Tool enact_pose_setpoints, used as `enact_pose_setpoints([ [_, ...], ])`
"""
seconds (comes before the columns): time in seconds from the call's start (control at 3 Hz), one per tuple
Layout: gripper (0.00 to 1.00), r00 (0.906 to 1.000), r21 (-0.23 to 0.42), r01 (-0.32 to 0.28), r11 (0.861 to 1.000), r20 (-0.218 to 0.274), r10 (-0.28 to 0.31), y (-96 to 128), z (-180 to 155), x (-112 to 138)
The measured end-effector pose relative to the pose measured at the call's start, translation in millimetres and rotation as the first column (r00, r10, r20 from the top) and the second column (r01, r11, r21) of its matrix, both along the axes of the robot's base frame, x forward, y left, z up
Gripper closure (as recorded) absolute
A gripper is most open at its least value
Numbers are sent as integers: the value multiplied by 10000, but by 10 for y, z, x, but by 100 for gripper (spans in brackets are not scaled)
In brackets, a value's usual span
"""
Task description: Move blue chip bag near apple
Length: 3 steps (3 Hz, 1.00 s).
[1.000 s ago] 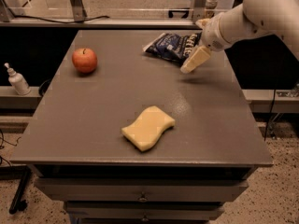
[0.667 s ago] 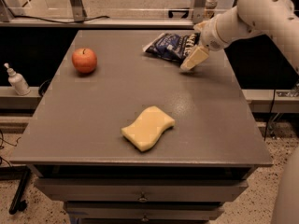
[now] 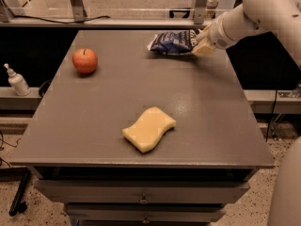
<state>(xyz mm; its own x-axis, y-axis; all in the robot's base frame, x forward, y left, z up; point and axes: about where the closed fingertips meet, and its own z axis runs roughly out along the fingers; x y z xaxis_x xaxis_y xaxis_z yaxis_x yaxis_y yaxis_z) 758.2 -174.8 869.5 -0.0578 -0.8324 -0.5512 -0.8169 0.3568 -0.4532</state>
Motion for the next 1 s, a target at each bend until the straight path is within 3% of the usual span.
enact_pose_setpoints([
  [0.33, 85, 9995, -148, 293, 9995, 78, -292, -93, 231, -115],
  [0.67, 100, 9980, 162, 625, 9979, 77, -626, -41, 564, -274],
  [1.0, 100, 9977, 532, 678, 9963, -61, -676, 106, 759, -475],
])
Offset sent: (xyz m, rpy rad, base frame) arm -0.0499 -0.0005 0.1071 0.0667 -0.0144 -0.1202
